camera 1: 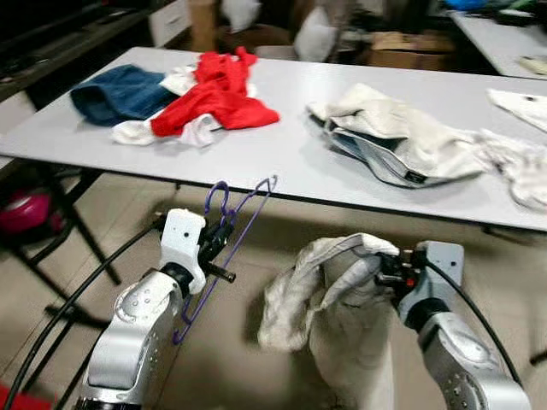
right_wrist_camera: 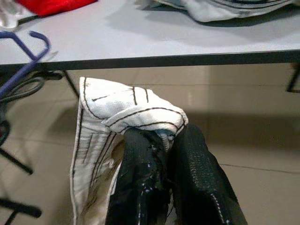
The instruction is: Hang hanger
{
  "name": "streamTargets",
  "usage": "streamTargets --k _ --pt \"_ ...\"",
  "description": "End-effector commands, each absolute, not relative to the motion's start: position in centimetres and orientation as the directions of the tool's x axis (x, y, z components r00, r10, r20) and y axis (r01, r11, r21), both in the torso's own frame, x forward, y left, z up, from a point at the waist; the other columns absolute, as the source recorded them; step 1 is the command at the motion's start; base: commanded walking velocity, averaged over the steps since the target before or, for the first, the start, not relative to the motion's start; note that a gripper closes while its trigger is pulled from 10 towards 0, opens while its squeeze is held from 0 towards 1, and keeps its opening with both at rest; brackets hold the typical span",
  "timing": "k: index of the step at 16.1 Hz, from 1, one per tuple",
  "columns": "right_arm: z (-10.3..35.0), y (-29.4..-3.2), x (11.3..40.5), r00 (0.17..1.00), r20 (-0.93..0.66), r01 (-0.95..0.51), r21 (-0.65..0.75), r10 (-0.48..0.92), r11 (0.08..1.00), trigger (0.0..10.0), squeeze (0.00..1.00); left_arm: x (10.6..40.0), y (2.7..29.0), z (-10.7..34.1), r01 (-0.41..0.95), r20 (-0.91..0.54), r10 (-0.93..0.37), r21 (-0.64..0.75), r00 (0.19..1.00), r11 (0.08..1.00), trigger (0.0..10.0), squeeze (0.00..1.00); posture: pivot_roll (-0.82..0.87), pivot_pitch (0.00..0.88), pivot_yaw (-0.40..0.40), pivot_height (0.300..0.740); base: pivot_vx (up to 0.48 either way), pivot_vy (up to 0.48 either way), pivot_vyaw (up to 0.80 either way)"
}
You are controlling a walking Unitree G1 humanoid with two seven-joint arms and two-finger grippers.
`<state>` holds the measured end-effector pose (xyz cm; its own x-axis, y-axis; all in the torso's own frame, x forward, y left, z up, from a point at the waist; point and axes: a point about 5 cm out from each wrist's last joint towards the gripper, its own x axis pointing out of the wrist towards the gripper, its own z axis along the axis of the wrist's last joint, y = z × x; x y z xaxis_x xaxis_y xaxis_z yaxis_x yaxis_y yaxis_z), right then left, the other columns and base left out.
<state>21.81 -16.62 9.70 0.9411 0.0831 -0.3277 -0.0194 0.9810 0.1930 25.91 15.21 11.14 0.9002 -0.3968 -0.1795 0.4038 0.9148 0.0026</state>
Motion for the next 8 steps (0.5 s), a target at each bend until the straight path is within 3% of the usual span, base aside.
streamTargets --k 1,4,8 --pt "10.83 -16.43 22.26 0.959 -0.269 -0.034 0.205 0.09 0.978 10.0 0.0 26.12 15.63 11.08 0.392 -0.187 -0.383 0.007 0.904 0.92 10.0 0.0 -0.08 0.0 0.021 0.74 0.0 0.341 -0.8" --pt "11.07 -16.53 22.48 0.961 -0.262 -0.037 0.206 0.091 0.978 10.0 0.0 26.38 15.56 11.2 0.39 -0.184 -0.382 0.01 0.906 0.921 10.0 0.0 -0.08 0.0 0.02 0.74 0.0 0.34 -0.8" --pt "11.12 -16.25 22.66 0.963 -0.252 -0.044 0.221 0.1 0.974 10.0 0.0 26.47 15.88 11.4 0.384 -0.181 -0.375 0.018 0.909 0.923 10.0 0.0 -0.07 0.0 0.021 0.74 0.0 0.341 0.0"
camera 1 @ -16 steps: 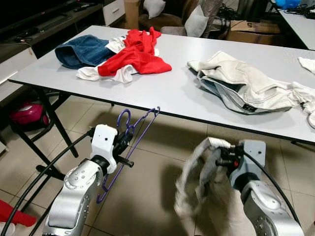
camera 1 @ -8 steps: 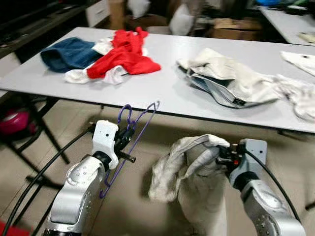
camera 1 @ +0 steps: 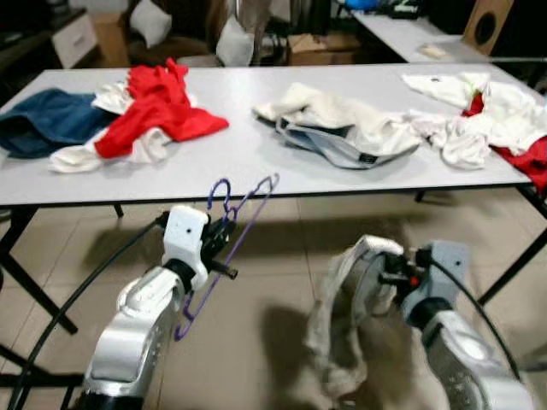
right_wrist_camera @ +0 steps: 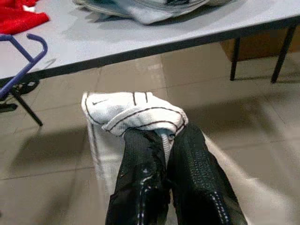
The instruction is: Hang hanger
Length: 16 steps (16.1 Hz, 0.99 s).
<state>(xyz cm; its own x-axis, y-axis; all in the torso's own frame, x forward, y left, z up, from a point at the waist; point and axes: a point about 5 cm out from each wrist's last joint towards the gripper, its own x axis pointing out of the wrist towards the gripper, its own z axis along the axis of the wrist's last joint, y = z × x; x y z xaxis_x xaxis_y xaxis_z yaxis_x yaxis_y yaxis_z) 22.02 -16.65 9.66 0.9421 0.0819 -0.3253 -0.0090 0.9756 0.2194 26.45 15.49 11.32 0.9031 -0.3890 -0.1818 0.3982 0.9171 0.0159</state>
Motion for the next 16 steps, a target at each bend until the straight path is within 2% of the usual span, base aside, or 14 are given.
streamTargets --k 1,13,16 --pt "11.15 -16.22 22.73 0.963 -0.25 -0.047 0.222 0.103 0.974 10.0 0.0 26.5 15.92 11.42 0.383 -0.18 -0.374 0.019 0.91 0.923 10.0 0.0 -0.07 0.0 0.02 0.74 0.0 0.345 0.0" --pt "11.7 -16.15 23.23 0.965 -0.231 -0.07 0.221 0.122 0.973 10.0 0.0 26.59 15.99 11.54 0.373 -0.173 -0.365 0.018 0.915 0.927 10.0 0.0 -0.06 0.0 0.013 0.74 0.0 0.341 0.0" --pt "12.05 -16.37 23.49 0.969 -0.223 -0.053 0.227 0.105 0.972 10.0 0.0 26.97 16.07 12.19 0.334 -0.131 -0.334 -0.017 0.934 0.942 10.0 0.0 -0.07 0.0 0.014 0.74 0.0 0.086 0.0"
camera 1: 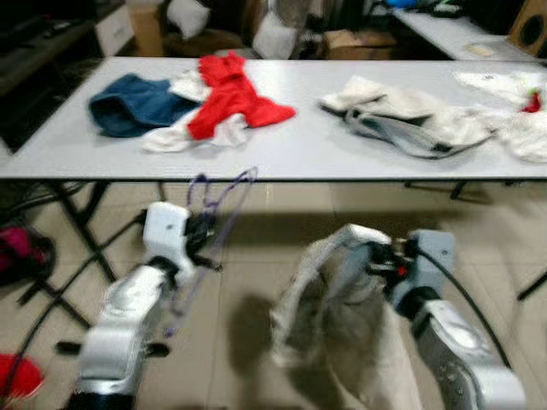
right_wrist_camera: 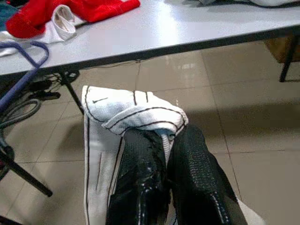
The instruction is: Hang hanger
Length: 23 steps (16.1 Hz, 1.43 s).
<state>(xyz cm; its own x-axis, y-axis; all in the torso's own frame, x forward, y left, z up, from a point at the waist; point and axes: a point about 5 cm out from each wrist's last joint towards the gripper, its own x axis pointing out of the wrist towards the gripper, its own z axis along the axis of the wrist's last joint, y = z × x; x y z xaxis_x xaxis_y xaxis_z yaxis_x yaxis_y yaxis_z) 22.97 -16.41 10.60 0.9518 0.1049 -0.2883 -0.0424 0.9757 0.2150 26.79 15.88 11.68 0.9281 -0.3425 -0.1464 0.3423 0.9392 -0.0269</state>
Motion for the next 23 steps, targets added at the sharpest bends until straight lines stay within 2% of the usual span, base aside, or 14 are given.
streamTargets --k 1,6,11,15,17,23 --pt "12.3 -16.4 23.7 0.971 -0.217 -0.047 0.233 0.099 0.971 10.0 0.0 27.1 16.1 12.3 0.334 -0.128 -0.333 -0.011 0.934 0.942 10.0 0.0 -0.07 0.0 0.014 0.74 0.0 0.0 0.0" --pt "14.1 -16.1 24.3 0.982 -0.142 -0.086 0.253 0.125 0.964 10.0 0.0 27.6 16.6 12.9 0.31 -0.098 -0.308 0.016 0.946 0.95 10.0 0.0 -0.07 0.0 0.017 0.74 0.0 0.0 0.0" --pt "14.2 -16.1 24.4 0.981 -0.147 -0.095 0.224 0.13 0.97 10.0 0.0 27.6 16.6 13.1 0.309 -0.09 -0.306 0.013 0.948 0.951 10.0 0.0 -0.07 0.0 0.012 0.74 0.301 0.0 0.0" --pt "14.5 -16.6 24.6 0.985 -0.142 -0.069 0.212 0.1 0.975 10.0 0.0 27.4 16.5 13.0 0.308 -0.093 -0.306 0.012 0.947 0.951 10.0 0.0 -0.07 0.0 0.008 0.74 0.311 0.0 0.7" --pt "14.9 -16.4 24.7 0.984 -0.123 -0.099 0.202 0.125 0.974 10.0 0.0 27.4 16.5 13.0 0.309 -0.094 -0.307 0.011 0.947 0.951 10.0 0.0 -0.07 0.0 0.006 0.74 0.307 0.0 0.0" --pt "20.5 -15.9 26.5 0.978 0.053 -0.207 0.167 0.2 0.964 10.0 0.0 27.7 16.9 13.8 0.299 -0.063 -0.298 0.006 0.953 0.954 10.0 0.0 -0.08 0.0 0.002 0.74 0.307 0.0 0.0"
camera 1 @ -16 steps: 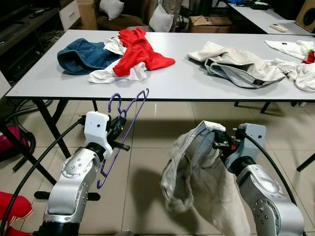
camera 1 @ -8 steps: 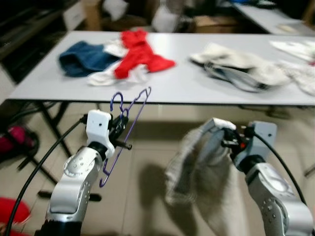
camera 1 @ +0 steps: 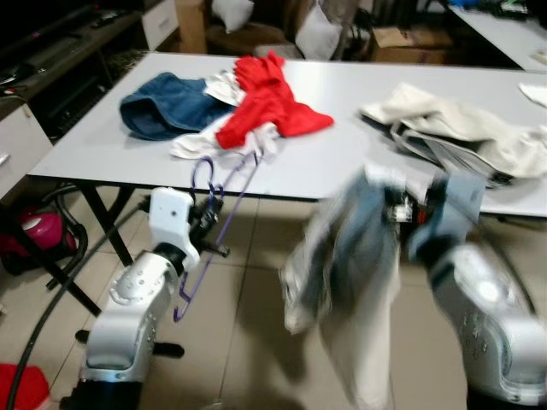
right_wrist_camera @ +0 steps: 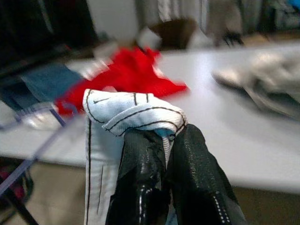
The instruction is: Hang hanger
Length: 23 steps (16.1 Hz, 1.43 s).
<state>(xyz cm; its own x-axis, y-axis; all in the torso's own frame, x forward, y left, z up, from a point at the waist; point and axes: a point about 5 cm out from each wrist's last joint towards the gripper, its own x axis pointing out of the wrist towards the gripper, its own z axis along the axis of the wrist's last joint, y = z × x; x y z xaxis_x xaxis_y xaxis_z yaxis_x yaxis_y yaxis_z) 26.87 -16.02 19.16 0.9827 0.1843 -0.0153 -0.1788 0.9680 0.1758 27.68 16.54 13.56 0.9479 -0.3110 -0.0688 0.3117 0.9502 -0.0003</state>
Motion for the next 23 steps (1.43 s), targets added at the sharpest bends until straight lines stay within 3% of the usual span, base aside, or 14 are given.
streamTargets --k 1,6,17,23 --pt "21.9 -16.0 26.9 0.974 0.098 -0.219 0.164 0.206 0.962 10.0 0.0 27.9 17.1 14.1 0.286 -0.054 -0.285 0.006 0.957 0.958 10.0 0.0 -0.08 0.0 0.001 0.74 0.304 0.0 0.0" --pt "29.0 -16.7 28.8 0.922 0.317 -0.274 0.133 0.221 0.953 10.0 0.0 28.2 17.5 15.4 0.244 -0.007 -0.244 0.007 0.97 0.97 10.0 0.0 -0.07 0.0 -0.025 0.74 0.293 0.0 0.0" --pt "25.9 -16.4 28.7 0.955 0.243 -0.225 0.229 0.168 0.947 10.0 0.0 28.4 17.3 17.7 0.232 0.055 -0.233 0.012 0.971 0.973 10.0 0.0 -0.06 0.0 -0.03 0.74 0.289 0.0 0.0" --pt "30.1 -15.9 28.0 0.88 0.439 -0.305 0.231 0.181 0.924 10.0 0.0 28.6 17.0 18.1 0.244 0.063 -0.244 0.008 0.968 0.97 10.0 0.0 -0.06 0.0 -0.023 0.74 0.299 0.0 0.0"
